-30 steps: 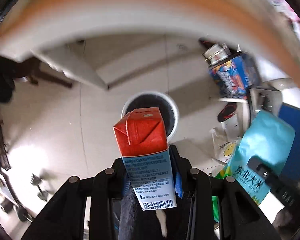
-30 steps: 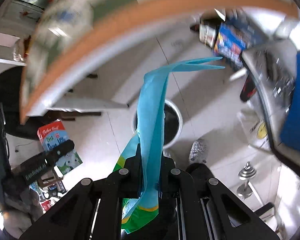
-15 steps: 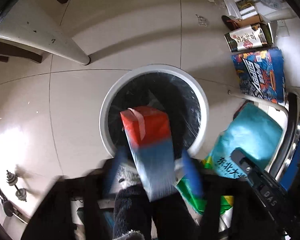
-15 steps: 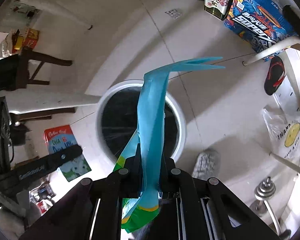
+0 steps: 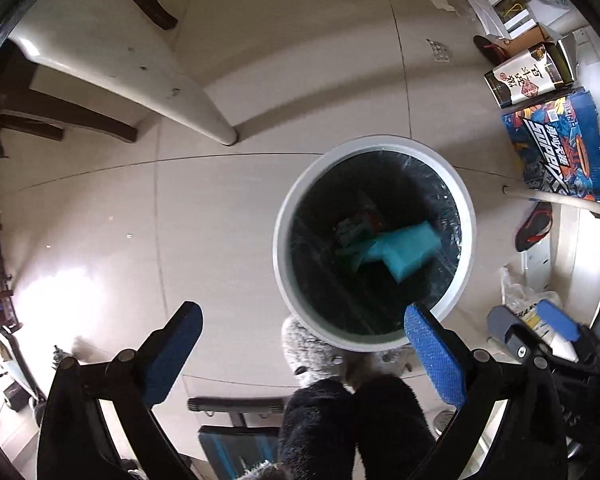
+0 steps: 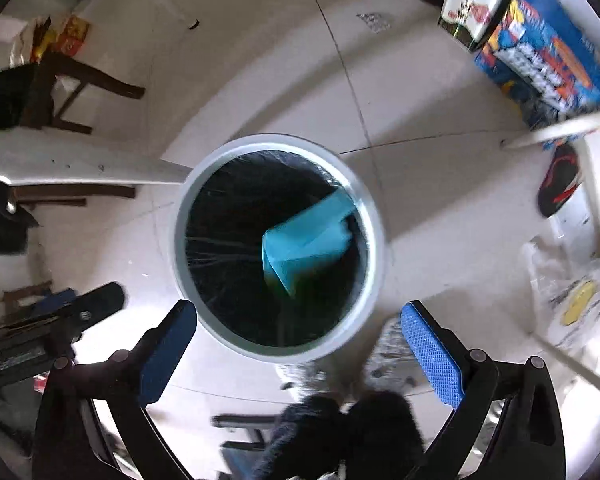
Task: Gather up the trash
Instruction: 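Carry both items over the white bin and open both tools to drop them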
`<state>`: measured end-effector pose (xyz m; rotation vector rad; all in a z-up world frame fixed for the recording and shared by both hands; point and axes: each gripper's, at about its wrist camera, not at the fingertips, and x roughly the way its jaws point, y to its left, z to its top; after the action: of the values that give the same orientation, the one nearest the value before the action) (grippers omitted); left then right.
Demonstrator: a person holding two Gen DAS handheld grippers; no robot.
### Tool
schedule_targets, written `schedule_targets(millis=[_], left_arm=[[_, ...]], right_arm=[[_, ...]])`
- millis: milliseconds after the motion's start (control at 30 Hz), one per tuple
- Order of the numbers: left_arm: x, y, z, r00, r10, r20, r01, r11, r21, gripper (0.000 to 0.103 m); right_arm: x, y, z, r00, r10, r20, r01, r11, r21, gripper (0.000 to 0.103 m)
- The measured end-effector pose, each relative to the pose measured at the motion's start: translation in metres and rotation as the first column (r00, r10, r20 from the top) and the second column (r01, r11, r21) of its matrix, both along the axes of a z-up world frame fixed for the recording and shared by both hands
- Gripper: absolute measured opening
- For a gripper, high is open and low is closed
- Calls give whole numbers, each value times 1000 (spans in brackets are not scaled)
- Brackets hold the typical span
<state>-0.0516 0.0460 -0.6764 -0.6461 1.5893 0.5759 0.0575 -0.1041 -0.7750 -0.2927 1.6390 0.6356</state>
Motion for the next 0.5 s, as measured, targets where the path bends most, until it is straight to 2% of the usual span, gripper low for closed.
schedule_targets(millis=[233, 367, 500], left_arm=[[-14, -10, 43, 1000, 10, 2, -10, 1000, 27, 103], [-20, -18, 78, 1000, 25, 16, -26, 999, 29, 103], [-26, -26, 126, 999, 27, 41, -28, 999, 44, 103]], right_arm=[[-7, -7, 35, 995, 65, 73, -58, 993, -100, 103], [-7, -16, 74, 992, 78, 104, -64, 989, -131, 103], [-11, -25, 122, 990, 82, 114, -67, 989, -130, 103]])
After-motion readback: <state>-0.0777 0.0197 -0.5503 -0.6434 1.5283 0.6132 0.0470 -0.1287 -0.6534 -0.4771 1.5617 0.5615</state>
